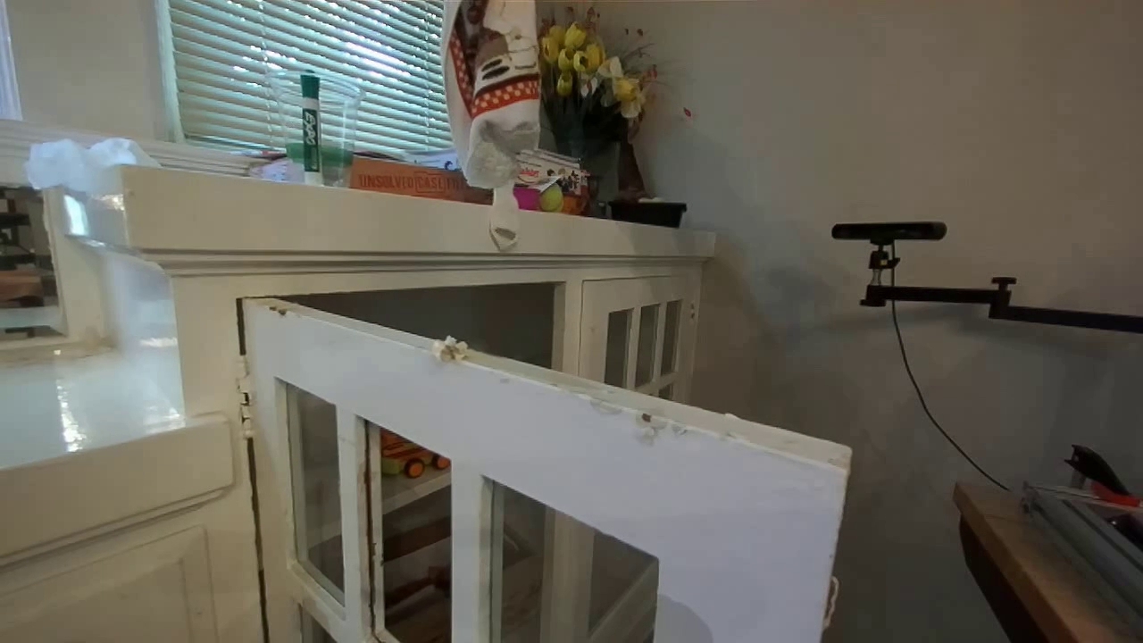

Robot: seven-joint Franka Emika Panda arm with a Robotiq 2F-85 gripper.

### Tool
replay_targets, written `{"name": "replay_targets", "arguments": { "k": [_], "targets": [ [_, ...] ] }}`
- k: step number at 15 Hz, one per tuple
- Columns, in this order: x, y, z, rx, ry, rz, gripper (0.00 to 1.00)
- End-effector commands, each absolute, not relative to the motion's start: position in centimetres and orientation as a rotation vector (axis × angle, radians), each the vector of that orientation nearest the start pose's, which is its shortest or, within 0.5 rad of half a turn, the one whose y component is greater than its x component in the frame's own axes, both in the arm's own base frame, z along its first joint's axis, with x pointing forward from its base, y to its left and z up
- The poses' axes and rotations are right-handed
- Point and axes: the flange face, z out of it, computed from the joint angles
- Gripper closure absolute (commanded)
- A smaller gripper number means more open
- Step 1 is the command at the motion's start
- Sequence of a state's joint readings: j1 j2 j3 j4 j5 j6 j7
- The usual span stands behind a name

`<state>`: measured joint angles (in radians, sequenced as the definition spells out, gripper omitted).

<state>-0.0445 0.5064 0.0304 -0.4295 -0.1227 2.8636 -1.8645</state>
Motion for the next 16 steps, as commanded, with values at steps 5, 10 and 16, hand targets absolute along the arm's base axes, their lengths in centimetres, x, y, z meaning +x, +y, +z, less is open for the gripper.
{"name": "replay_targets", "arguments": {
  "k": [5,10,16],
  "targets": [
    [52.6,0.7,100.3,0.544,0.980,0.832,1.00],
    [51.4,1.6,100.9,0.460,0.940,0.789,1.00],
    [51.8,-1.9,100.8,0.528,0.933,0.649,1.00]
  ]
}}
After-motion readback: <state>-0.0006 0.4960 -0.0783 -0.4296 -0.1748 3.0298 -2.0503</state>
